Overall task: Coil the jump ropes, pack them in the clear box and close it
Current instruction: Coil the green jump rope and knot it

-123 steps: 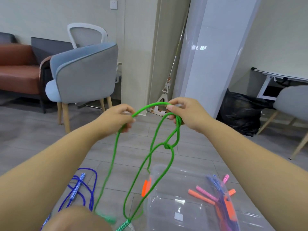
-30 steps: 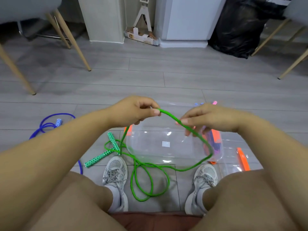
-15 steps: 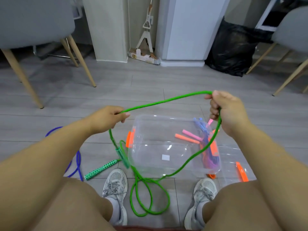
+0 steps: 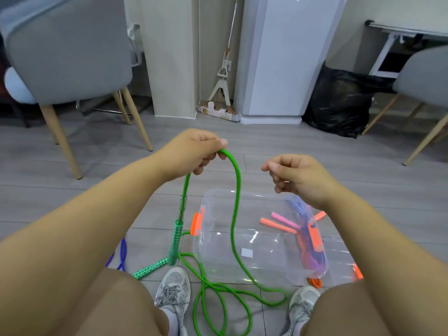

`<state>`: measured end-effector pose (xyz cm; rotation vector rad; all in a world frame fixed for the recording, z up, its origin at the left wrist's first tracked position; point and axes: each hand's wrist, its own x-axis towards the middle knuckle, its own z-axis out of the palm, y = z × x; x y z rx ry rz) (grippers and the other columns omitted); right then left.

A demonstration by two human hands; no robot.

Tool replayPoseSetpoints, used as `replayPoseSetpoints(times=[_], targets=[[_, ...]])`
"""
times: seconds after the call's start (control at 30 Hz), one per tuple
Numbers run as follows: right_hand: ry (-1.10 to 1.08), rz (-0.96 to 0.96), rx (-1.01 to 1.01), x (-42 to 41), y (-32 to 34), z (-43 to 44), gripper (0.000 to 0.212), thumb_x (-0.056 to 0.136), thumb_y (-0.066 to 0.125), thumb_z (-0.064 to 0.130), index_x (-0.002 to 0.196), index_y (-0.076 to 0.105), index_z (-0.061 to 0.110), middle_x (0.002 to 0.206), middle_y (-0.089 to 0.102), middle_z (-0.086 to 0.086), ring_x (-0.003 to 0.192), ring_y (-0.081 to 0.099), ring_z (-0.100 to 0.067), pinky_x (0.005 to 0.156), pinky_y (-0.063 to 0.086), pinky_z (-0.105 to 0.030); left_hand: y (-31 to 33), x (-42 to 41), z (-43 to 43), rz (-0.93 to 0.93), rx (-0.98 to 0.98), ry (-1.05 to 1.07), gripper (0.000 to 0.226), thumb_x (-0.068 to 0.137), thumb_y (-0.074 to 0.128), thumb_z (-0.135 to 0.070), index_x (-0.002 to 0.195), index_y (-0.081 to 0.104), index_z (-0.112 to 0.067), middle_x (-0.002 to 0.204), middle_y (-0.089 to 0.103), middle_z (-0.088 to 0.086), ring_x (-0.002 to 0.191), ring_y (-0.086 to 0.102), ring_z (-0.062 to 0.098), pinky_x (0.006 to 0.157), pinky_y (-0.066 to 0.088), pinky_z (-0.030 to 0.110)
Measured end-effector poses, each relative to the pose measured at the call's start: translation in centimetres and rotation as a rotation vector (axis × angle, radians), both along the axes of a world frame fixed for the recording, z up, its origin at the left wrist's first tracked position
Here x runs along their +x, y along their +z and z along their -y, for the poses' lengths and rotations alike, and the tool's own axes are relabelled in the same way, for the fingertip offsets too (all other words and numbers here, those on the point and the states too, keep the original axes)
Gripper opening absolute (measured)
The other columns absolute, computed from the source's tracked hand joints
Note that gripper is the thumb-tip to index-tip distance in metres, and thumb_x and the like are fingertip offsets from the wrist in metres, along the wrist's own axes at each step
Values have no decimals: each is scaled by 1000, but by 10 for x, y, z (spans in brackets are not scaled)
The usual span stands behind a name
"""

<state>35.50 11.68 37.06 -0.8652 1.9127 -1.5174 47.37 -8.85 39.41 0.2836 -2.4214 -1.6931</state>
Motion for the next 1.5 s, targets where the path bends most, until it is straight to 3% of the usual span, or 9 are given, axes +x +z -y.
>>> replayPoseSetpoints(times=[0.13, 0.2, 0.3, 0.5, 0.6, 0.73, 1.07, 1.27, 1.5], targets=[[131, -153, 132, 12, -12, 0, 47, 63, 72, 37, 108, 56, 36, 104, 59, 8, 93, 57, -8, 84, 49, -25, 5, 1, -5, -42, 171, 12, 32, 98, 45, -30, 74, 53, -10, 53, 27, -8, 48, 20, 9, 46, 19, 21], [224, -146, 120, 21, -21, 9, 44, 67, 71, 34, 107, 56, 35, 114, 59, 5, 105, 56, -10, 94, 47, -25, 6, -2, -10, -68, 239, 47, 32, 98, 44, -30, 74, 50, -10, 54, 25, -6, 49, 18, 10, 50, 16, 24], [226, -127, 154, 27, -29, 16, 10, 84, 67, 17, 88, 59, 22, 110, 65, -11, 97, 61, -17, 90, 47, -27, 7, -6, -13, -129, 339, 123, 32, 99, 43, -31, 75, 48, -10, 53, 26, -6, 48, 18, 9, 52, 14, 26], [-65, -94, 232, -6, -34, -11, 28, 96, 47, 19, 71, 55, 13, 55, 46, -2, 45, 46, -9, 56, 42, -28, 0, -8, 2, -154, 290, 217, 31, 88, 61, -34, 66, 47, -17, 55, 29, -6, 49, 23, 11, 49, 21, 25], [-257, -23, 19, -18, -19, -18, 27, 98, 43, 18, 82, 63, 11, 59, 32, -1, 44, 29, -8, 45, 29, -20, -10, -6, -1, -55, 49, 175, 25, 81, 70, -28, 69, 52, -16, 53, 35, -3, 51, 31, 15, 51, 30, 27], [-208, 99, -218, -10, -4, -12, 25, 97, 40, 4, 95, 64, 11, 67, 42, -1, 47, 29, -6, 46, 24, -18, -8, -12, -24, -53, 74, 87, 19, 90, 59, -24, 78, 56, -9, 54, 39, -1, 49, 38, 15, 54, 38, 29], [-113, 28, -222, 5, -8, 9, 22, 92, 47, -4, 94, 62, 11, 78, 62, -4, 45, 41, -6, 48, 36, -15, 29, -18, -39, -31, -62, 40, 7, 86, 65, -19, 85, 66, -12, 56, 52, 1, 50, 51, 10, 53, 55, 28], [20, 80, -179, 19, -14, 26, 32, 91, 45, -8, 120, 47, 5, 88, 66, -5, 55, 50, -7, 51, 38, -20, 34, -23, -47, 24, -503, 40, 13, 91, 59, -32, 86, 67, -23, 66, 68, -6, 58, 56, -1, 62, 46, 15], [116, 138, -136, 28, -14, 23, 42, 84, 62, -1, 119, 45, 14, 70, 64, -2, 48, 45, -11, 48, 34, -21, 35, -27, -47, -153, -191, 241, 12, 93, 56, -18, 85, 63, -13, 66, 68, -5, 50, 53, 0, 49, 43, 19]])
